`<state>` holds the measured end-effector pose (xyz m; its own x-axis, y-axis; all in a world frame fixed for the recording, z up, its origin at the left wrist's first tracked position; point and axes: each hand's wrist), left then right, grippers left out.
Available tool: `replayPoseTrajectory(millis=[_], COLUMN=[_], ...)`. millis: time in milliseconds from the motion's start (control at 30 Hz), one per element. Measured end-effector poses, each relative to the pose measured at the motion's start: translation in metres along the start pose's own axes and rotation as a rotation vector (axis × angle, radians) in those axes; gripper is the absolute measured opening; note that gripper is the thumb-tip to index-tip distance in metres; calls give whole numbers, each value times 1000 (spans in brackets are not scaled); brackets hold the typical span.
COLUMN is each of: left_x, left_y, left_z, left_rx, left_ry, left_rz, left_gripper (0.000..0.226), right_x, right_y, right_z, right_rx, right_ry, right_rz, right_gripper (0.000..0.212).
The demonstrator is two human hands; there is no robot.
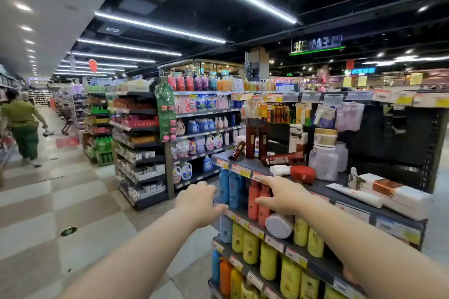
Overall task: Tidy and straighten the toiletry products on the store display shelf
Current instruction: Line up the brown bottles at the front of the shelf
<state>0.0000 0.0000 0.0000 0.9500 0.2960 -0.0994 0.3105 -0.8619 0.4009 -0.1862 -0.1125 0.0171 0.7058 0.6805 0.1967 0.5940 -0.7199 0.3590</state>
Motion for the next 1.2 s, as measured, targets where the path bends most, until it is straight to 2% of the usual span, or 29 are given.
replayPoseTrajectory(millis=[167, 367, 600, 767, 967, 1200], left_x=[20, 46, 98, 129, 120, 119], left_y=[56, 138, 250, 327, 394, 475], left_z=[31, 75, 124, 157, 206, 251], left_rx=[52, 57, 46, 33, 92, 132], left_ry=[27, -14, 1, -5, -175, -260], left_rz=[-10, 35, 198, 277, 264, 220], left_gripper=[58, 59, 57, 55, 57, 61], right_x=[-4, -20, -32, -29, -46, -85], right_y=[61, 125, 215, 269, 321, 403], right_z=[32, 72, 116, 148, 170, 200], right_rx=[60, 25, 11, -8, 21, -23], right_ry=[-17, -36, -99, -85, -91, -12], right_rz=[7, 26, 191, 307, 385, 377], right_gripper=[64, 62, 57, 62, 60, 58])
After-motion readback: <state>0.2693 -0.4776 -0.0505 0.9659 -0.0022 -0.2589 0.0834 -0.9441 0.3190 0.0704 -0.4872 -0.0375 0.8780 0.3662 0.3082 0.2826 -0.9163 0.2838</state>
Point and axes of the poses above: each hand's wrist, its own y-axis towards the middle knuckle, its own z-axis out of the palm, x = y × z, and after that the axes turned 12 degrees about -x, right-handed
